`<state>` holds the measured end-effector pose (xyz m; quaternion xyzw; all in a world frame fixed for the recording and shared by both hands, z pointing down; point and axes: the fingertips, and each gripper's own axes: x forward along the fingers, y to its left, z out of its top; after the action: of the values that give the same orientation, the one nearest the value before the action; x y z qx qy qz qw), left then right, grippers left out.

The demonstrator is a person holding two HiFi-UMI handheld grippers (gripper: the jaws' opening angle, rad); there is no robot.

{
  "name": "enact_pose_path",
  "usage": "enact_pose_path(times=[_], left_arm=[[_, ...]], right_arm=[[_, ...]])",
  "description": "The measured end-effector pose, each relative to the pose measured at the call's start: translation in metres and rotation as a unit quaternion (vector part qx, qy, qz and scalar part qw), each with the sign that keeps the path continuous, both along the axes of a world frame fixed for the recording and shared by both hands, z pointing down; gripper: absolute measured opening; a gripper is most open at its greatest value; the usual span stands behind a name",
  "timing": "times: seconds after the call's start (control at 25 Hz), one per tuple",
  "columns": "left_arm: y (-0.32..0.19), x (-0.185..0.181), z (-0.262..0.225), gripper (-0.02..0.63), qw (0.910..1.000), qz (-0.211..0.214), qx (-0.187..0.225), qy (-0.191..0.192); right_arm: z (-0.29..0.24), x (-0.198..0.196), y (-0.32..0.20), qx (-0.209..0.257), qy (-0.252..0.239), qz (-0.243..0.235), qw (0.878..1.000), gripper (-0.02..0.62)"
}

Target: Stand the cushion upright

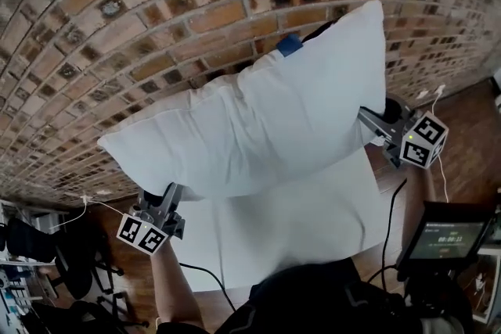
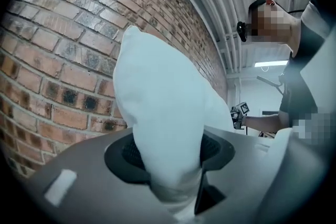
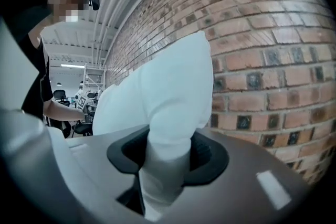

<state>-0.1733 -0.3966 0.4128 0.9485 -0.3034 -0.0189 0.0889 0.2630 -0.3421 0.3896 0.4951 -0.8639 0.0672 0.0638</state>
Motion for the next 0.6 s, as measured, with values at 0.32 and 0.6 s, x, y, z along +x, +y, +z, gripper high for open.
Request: enact_pose_path(times=[0.32, 0.6], left_arm=[[0.04, -0.019, 0.002, 0.227, 0.9963, -0.033, -0.005, 0.079], [0.077, -0.023, 0.029, 0.236, 0.9898, -0.028, -0.04, 0.134]], right_arm=[[-0.096, -0.036, 0.009, 0.038, 0.098, -0.036, 0.994, 0.172], [-0.166, -0.094, -0.002, 0.054, 0.214, -0.074, 0.973, 0.166]])
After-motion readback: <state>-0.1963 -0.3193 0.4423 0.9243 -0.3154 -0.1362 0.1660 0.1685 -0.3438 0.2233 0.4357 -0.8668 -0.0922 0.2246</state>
